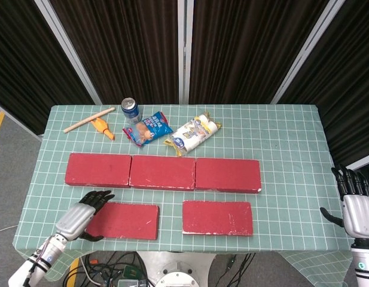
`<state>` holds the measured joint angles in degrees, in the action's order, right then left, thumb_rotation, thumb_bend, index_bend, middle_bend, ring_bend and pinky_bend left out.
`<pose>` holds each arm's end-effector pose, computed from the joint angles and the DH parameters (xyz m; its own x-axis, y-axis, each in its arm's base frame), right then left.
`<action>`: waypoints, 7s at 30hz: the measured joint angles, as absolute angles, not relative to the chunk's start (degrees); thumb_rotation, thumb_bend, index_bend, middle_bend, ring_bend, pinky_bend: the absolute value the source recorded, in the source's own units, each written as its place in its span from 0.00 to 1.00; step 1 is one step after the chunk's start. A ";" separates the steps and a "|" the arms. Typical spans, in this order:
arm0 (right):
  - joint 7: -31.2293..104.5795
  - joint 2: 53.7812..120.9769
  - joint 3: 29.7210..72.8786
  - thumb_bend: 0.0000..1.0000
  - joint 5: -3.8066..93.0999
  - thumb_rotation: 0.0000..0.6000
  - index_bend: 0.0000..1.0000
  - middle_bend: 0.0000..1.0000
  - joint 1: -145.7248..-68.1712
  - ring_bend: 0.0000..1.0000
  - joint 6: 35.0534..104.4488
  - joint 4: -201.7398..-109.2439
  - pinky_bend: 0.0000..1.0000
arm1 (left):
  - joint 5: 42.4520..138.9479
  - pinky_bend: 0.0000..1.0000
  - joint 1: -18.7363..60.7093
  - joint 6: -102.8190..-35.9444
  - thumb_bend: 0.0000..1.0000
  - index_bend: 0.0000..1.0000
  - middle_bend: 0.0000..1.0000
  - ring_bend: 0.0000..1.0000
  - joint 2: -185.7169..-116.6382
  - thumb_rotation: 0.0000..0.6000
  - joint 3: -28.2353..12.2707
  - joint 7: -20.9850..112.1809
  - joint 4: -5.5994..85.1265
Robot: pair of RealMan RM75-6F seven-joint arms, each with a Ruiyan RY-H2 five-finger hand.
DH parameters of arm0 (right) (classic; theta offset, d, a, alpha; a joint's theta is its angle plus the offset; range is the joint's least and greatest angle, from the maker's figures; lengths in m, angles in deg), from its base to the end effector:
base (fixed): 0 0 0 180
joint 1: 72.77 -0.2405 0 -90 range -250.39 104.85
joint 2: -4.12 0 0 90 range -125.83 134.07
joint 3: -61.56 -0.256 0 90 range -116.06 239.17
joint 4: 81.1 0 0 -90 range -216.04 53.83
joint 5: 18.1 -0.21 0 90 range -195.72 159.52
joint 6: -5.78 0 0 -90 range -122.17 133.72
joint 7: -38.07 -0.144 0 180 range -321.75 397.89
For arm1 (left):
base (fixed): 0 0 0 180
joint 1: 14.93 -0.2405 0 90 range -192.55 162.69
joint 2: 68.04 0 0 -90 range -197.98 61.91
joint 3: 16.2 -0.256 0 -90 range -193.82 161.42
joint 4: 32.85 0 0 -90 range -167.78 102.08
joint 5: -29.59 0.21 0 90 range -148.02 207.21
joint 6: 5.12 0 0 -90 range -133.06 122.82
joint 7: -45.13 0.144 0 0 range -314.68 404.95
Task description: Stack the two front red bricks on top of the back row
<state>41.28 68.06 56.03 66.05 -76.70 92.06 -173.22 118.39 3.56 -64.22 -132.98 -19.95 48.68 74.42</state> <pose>-0.3139 -0.1854 0.1717 0.4472 0.0571 0.8926 -0.8944 0.0383 0.4457 -0.2284 0.1876 0.0612 0.3238 0.4897 0.8095 0.9331 -0.3066 -0.1878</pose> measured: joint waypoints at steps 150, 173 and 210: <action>36.33 67.16 53.83 0.10 63.59 1.00 0.00 0.00 -76.03 0.00 93.19 -170.89 0.00 | 89.10 0.00 39.14 -34.07 0.04 0.04 0.21 0.00 -140.22 1.00 -8.64 41.57 52.88; 36.24 67.63 53.90 0.11 63.38 1.00 0.00 0.00 -76.27 0.00 92.51 -170.44 0.00 | 90.36 0.00 39.33 -34.57 0.04 0.04 0.08 0.00 -141.69 1.00 -8.98 40.67 51.41; 36.36 67.62 53.81 0.11 62.84 1.00 0.00 0.00 -76.39 0.00 91.98 -170.41 0.00 | 93.23 0.00 39.37 -34.33 0.04 0.06 0.07 0.00 -141.22 1.00 -9.24 39.25 51.72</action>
<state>36.36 67.62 53.81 62.84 -76.39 91.98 -170.41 93.23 39.37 -34.33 -141.22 -9.24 39.25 51.72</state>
